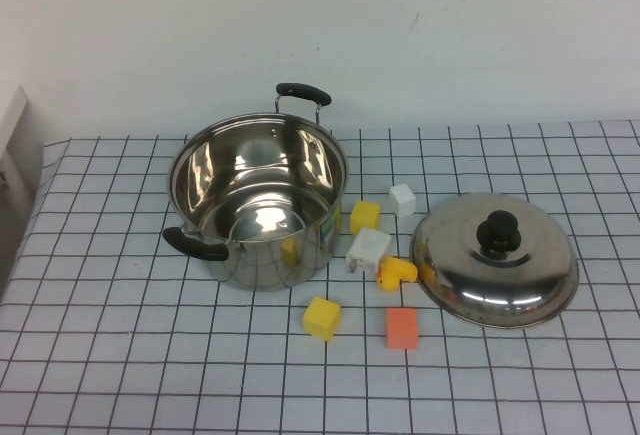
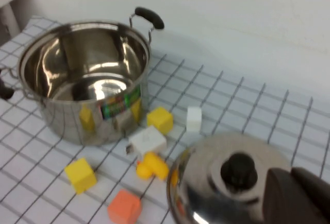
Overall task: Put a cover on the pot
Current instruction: Pick up the pot lid
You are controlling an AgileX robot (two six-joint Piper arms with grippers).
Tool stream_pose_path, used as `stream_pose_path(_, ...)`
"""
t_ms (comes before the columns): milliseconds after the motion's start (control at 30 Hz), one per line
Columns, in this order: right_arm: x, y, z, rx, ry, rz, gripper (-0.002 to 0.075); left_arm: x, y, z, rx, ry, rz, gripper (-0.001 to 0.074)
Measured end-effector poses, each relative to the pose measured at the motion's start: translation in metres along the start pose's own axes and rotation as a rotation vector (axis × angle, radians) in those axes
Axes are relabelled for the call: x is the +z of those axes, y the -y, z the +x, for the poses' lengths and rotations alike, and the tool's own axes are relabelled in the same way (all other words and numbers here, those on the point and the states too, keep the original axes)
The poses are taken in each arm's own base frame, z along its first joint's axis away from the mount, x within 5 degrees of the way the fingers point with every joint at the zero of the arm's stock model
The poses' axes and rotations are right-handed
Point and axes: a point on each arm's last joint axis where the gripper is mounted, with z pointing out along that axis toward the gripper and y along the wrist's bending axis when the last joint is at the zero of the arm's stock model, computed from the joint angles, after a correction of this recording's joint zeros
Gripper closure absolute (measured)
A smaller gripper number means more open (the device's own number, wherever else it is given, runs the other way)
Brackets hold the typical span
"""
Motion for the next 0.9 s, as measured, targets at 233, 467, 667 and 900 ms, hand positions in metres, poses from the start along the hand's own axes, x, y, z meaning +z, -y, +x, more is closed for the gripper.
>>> stream_pose_path(233,0.053,0.003,-0.011,-0.063,0.005,0.085,0.0727,0.000,0.000,0.000,0.000,0.000,0.000,0.0738)
stream_pose_path(467,0.108,-0.006,-0.002,-0.008,0.077,0.282,0.0541,0.000,0.000,0.000,0.000,0.000,0.000,0.0738)
stream_pose_path(667,0.158,-0.005,0.013,0.109,0.318,0.258,0.0210,0.000,0.000,0.000,0.000,0.000,0.000,0.0738)
stream_pose_path(900,0.205,-0.004,0.062,0.160,0.352,0.245,0.0159,0.000,0.000,0.000,0.000,0.000,0.000,0.0738)
